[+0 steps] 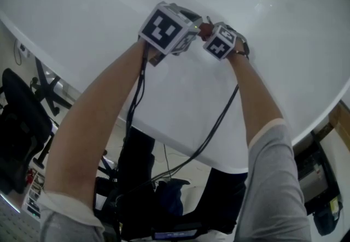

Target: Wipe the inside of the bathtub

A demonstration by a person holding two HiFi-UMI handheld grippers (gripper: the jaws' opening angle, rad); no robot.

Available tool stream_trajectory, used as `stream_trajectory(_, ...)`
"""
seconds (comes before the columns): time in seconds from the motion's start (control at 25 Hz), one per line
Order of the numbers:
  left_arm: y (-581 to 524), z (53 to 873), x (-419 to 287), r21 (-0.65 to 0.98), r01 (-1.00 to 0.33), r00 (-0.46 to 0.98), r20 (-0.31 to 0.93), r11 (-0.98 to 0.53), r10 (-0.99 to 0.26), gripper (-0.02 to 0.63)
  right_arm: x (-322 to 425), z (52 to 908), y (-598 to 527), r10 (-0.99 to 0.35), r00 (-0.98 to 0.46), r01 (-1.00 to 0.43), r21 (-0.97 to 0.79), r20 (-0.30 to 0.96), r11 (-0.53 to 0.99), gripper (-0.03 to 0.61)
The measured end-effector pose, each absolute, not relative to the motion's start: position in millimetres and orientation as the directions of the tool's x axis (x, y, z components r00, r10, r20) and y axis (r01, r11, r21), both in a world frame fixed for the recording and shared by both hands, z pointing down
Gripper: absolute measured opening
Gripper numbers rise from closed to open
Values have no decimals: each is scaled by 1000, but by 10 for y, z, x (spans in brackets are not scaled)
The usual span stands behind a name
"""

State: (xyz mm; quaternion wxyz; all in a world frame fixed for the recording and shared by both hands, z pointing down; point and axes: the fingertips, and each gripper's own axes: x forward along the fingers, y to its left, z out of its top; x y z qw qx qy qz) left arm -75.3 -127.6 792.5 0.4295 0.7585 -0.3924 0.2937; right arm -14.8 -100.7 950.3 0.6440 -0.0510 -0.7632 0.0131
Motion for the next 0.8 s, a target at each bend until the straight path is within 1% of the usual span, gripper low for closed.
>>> stream_trajectory(0.12, -1256, 7997, -800, 421, -849, 517, 784, -319, -342, 8, -82, 9654, -926, 99, -132, 58, -92, 986, 994, 133)
stream_trajectory(0.44, -1264, 8025, -801, 435, -842, 529, 778, -319, -339, 6, -8, 9903, -852, 57, -54, 74, -53, 997, 996, 132)
stream_trajectory(0.68, -1206, 8075, -665, 432, -816, 546, 794, -384, -269, 6, 30, 9930, -857, 64, -49, 72, -60, 997, 996, 130)
stream_trajectory(0.8, -1175, 8090, -591, 444, -801, 558, 796, -401, -234, 6, 61, 9916, -848, 93, -22, 108, -90, 995, 990, 129)
